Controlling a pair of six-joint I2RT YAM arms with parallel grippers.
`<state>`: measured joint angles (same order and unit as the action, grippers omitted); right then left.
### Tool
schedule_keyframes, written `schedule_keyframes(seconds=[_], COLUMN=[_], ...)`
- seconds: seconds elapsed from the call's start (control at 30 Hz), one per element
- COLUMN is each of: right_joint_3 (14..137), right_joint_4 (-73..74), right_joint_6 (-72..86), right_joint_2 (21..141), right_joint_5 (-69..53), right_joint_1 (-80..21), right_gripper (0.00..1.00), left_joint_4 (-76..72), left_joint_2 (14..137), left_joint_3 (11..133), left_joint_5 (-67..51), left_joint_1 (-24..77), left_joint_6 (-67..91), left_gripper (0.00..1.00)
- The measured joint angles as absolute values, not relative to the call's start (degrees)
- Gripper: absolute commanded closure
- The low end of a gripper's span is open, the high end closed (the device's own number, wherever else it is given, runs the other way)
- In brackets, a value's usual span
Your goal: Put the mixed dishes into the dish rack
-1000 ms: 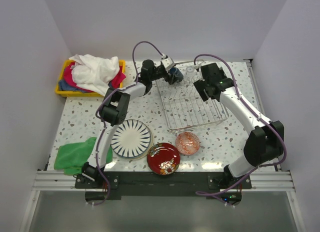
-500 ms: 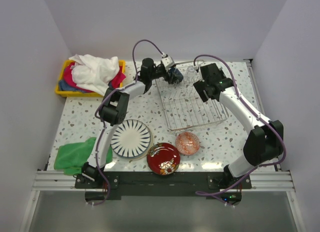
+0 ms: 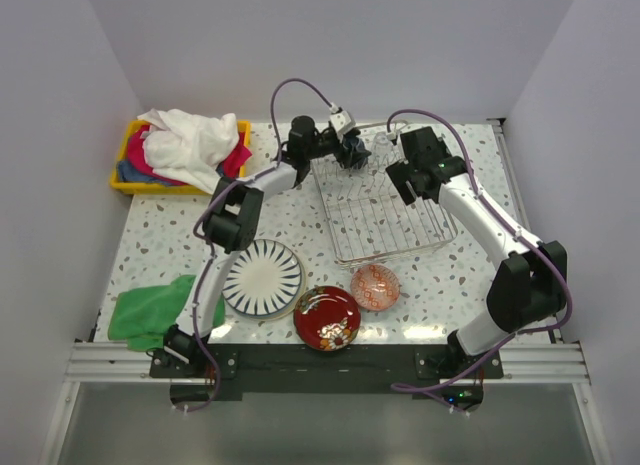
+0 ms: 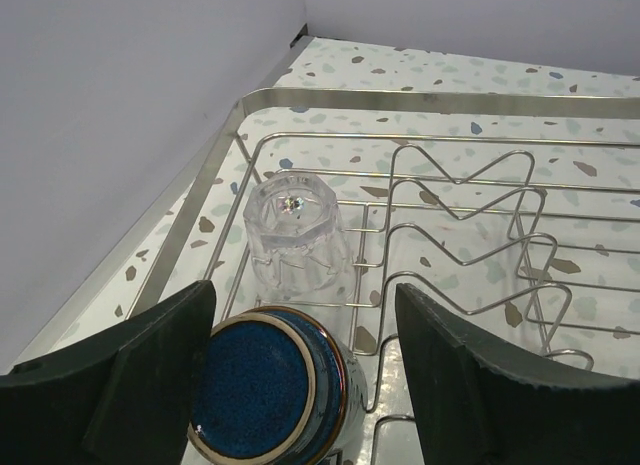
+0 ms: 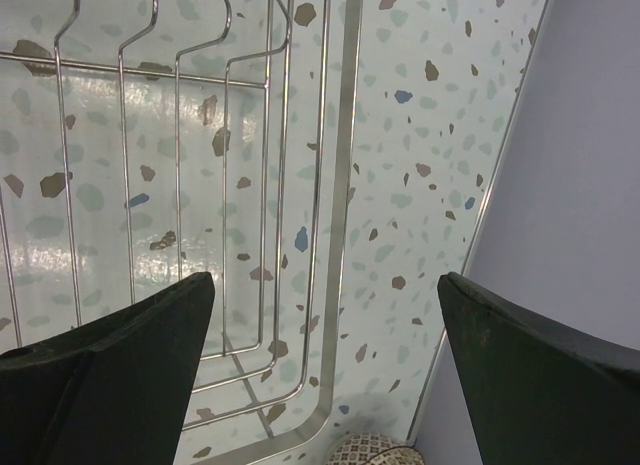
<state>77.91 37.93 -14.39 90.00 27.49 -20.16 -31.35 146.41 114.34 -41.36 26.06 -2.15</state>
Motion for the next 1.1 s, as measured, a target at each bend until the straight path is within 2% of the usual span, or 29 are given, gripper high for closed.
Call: schedule_keyframes(seconds=[0.43,0.6,0.7,0.8,0.9,0.93,0.97,1.1], right_joint_3=[77.87,77.87,77.87,78.06,81.89,83.92,86.5,94.26], right_joint_4=[37.93,37.89,37.63,37.12,38.11,38.09,38.06,39.48], right_joint_6=[-14.35,-14.35,-14.37,-14.35,-14.13,-14.04,-13.91,-13.5], right_joint_2=[89.82,89.82,89.82,89.95,92.51,94.0,96.23,103.85], right_joint_5=[27.42,27.44,27.46,27.29,25.87,25.32,24.29,21.58], right_joint_1=[-20.16,-20.16,-19.9,-18.76,-16.16,-15.11,-13.63,-9.96], right_gripper=[0.01,0.01,0.01,0.04,0.05,0.05,0.06,0.07], left_joint_4=[-32.38,-33.91,-34.02,-33.74,-32.6,-31.68,-30.7,-26.11], left_joint_2=[146.8,145.99,142.71,134.17,122.8,118.5,114.37,100.92], left_joint_3=[116.62,117.54,115.31,107.02,96.86,93.17,89.93,79.85], left_joint_5=[-38.92,-38.37,-37.69,-36.56,-35.31,-34.83,-34.35,-32.21], left_joint_1=[26.98,26.94,26.72,25.69,23.42,22.35,21.23,17.47], left_joint_6=[4.12,9.02,12.1,15.88,18.26,18.57,18.65,16.99], left_gripper=[0.14,0.15,0.18,0.29,0.65,0.9,0.99,1.0])
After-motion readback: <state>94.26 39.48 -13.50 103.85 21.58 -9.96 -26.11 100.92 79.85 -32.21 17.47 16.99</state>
